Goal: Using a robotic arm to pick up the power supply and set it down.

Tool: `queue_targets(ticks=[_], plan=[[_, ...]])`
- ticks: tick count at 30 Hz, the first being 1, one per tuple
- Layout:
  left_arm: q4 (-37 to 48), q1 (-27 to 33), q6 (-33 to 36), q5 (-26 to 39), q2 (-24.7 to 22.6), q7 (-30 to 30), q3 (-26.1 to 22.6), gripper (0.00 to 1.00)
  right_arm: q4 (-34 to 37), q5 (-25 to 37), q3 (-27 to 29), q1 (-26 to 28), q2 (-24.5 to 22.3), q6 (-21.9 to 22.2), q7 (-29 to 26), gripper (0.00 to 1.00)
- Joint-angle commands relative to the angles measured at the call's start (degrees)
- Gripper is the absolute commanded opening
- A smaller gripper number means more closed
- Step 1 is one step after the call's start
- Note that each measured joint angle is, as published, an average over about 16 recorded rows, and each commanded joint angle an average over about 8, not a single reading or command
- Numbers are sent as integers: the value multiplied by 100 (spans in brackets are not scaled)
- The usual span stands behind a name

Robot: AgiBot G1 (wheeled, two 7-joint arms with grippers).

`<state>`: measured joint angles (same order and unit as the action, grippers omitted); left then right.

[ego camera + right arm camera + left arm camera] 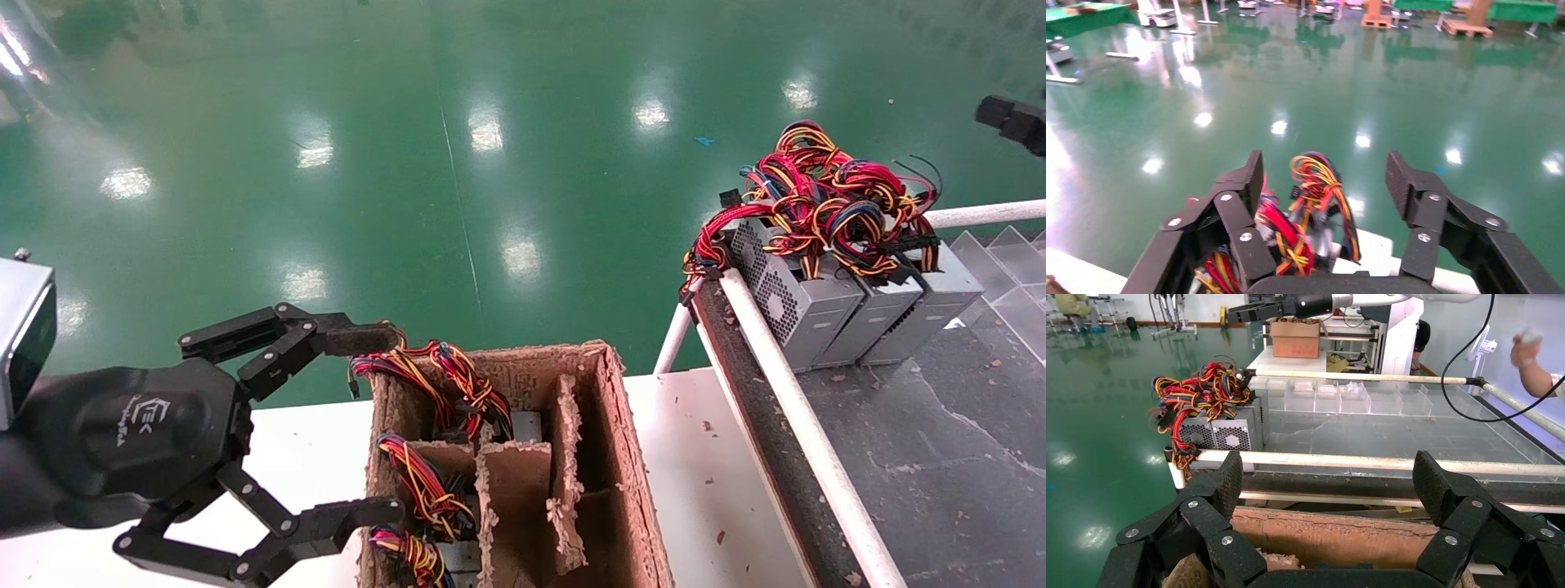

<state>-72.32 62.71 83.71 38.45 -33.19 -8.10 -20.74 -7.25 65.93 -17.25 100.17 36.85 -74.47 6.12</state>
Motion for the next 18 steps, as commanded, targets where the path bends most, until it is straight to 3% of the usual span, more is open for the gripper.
queue_targets(ticks=[1, 18], plan=[[0, 0, 0, 0, 0, 0, 0, 100, -248, -90, 5, -144, -7, -42, -63, 100], [0, 1, 0, -1, 0, 1, -1, 100, -2384, -865, 44, -1388, -66, -403, -606, 100]])
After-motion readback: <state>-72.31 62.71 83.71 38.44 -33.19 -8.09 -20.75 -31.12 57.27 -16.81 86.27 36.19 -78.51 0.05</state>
